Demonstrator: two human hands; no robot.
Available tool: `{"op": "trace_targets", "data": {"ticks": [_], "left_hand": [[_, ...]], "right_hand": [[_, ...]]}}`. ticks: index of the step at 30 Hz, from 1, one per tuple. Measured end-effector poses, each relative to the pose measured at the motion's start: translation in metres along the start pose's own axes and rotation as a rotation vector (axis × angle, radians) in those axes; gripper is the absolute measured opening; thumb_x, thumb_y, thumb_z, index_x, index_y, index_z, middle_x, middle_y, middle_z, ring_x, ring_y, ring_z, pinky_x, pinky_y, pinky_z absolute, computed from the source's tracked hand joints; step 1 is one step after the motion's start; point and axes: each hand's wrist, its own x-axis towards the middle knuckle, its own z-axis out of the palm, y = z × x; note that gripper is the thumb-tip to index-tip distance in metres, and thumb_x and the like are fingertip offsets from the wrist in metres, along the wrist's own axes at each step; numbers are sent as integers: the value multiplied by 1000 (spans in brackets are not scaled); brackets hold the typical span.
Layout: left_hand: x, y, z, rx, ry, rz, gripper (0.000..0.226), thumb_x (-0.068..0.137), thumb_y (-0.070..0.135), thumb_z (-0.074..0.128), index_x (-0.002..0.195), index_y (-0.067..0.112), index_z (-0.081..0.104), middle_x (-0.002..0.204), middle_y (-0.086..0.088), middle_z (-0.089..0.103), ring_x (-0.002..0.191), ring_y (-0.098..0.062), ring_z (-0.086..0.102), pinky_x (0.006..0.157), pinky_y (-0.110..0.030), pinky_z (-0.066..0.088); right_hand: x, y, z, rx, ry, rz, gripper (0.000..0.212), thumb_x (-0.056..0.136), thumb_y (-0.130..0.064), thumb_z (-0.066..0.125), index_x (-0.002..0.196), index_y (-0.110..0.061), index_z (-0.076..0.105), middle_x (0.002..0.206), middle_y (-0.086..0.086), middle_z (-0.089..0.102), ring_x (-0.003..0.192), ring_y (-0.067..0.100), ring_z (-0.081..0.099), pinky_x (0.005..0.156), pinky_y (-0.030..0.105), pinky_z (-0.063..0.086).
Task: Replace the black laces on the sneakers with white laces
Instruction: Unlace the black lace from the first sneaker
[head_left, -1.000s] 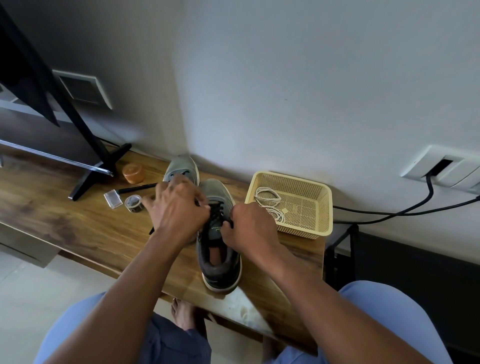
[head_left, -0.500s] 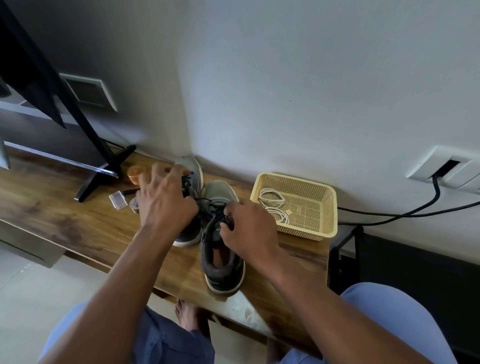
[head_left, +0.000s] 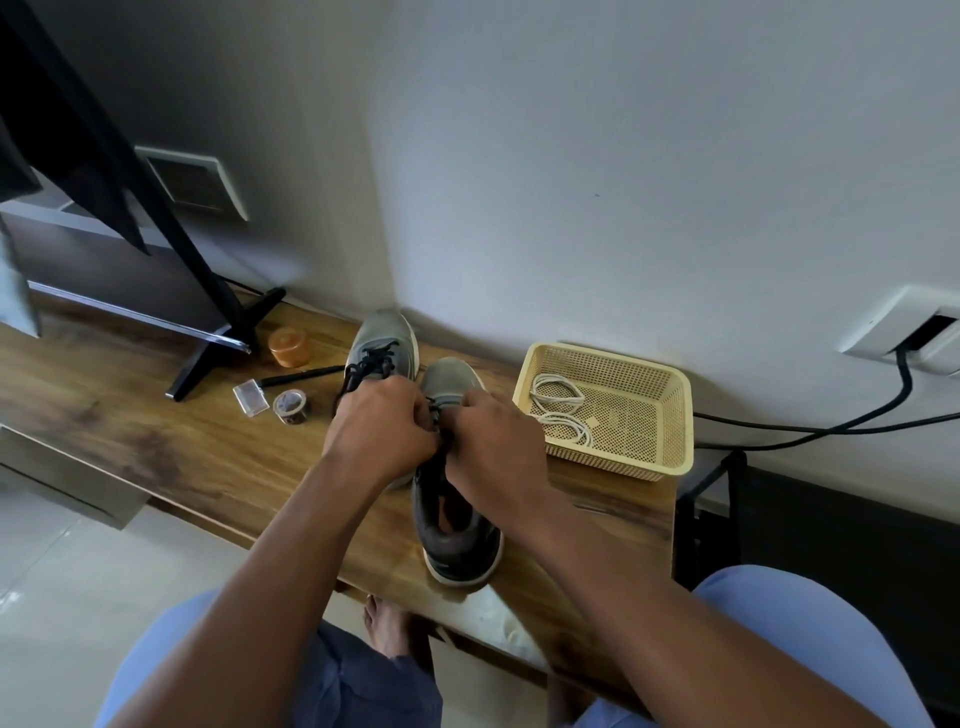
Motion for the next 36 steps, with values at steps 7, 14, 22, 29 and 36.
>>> {"op": "trace_targets", "data": {"ticks": [7, 14, 22, 29, 36], "left_hand": [[0, -1, -2, 13, -15, -55, 14, 75, 28, 78, 68, 22, 69, 69, 1, 70, 77, -22, 69, 72, -34, 57], [3, -8, -3, 9, -4, -54, 14, 79, 28, 81, 68, 26, 73, 67, 7, 69, 79, -18, 70, 68, -28, 49], [3, -4, -2, -1, 7, -50, 12, 79, 26, 78, 69, 27, 73, 69, 8, 67, 76, -18, 66, 65, -28, 44], [1, -3, -4, 16, 16, -65, 12, 79, 23, 76, 68, 27, 71, 73, 3, 69, 79, -23, 69, 71, -32, 56], [0, -4, -4, 26, 22, -76, 13, 81, 25, 76, 69, 27, 70, 73, 5, 70, 78, -21, 68, 67, -29, 49]], "right_hand": [[-1, 3, -5, 310, 135, 277, 6, 75, -20, 69, 75, -15, 66, 75, 1, 67, 73, 31, 64, 56, 36, 46], [5, 9, -14, 376, 14, 295, 35, 73, -22, 59, 107, -26, 65, 106, -1, 65, 99, 24, 61, 74, 37, 53], [-3, 2, -5, 28, 23, -85, 11, 82, -19, 61, 88, -17, 70, 101, 5, 62, 105, 31, 52, 80, 40, 44], [1, 3, 4, 68, 129, 20, 11, 76, -26, 66, 80, -20, 75, 95, -8, 65, 99, 23, 51, 72, 34, 43], [14, 25, -8, 237, 155, 378, 7, 79, -32, 72, 81, -26, 73, 96, -7, 65, 101, 26, 55, 67, 33, 43]]}}
